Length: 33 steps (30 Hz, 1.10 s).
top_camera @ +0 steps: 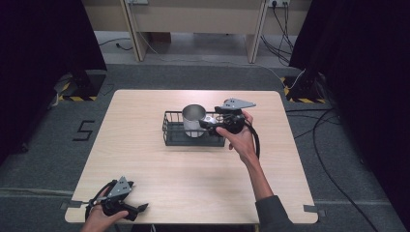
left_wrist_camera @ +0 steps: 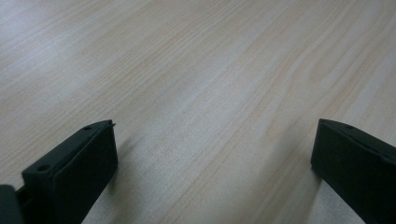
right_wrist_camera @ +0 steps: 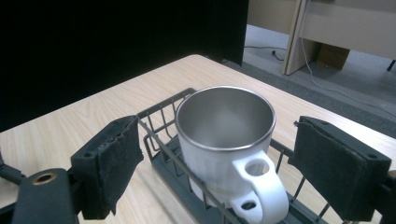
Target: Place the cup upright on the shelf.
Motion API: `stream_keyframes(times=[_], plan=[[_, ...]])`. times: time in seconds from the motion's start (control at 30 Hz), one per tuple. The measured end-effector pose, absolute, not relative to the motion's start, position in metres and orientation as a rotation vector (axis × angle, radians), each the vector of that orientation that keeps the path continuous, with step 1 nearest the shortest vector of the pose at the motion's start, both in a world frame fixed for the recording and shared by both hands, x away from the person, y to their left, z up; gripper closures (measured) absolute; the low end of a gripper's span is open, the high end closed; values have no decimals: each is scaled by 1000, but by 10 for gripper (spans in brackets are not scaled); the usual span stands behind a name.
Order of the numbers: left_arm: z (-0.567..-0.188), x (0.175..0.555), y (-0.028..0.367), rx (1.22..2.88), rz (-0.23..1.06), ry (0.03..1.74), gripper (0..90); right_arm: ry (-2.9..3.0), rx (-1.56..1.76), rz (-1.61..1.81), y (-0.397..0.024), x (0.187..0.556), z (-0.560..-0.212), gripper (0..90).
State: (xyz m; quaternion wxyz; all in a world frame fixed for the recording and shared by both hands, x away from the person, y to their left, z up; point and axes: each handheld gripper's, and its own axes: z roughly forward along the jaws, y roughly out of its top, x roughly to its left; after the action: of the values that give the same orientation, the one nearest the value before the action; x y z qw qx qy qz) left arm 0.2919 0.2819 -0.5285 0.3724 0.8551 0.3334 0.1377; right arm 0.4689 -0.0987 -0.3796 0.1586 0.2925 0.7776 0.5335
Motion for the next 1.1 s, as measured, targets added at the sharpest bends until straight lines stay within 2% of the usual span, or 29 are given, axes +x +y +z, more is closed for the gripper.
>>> stream_keyframes(times=[0.6, 1.1], plan=[[-532, 284, 284, 2135, 384, 887, 0, 2198, 853, 1531, -125, 430, -399, 154], [-530, 289, 284, 2165, 367, 886, 0, 2207, 869, 1502, -134, 403, -424, 154]])
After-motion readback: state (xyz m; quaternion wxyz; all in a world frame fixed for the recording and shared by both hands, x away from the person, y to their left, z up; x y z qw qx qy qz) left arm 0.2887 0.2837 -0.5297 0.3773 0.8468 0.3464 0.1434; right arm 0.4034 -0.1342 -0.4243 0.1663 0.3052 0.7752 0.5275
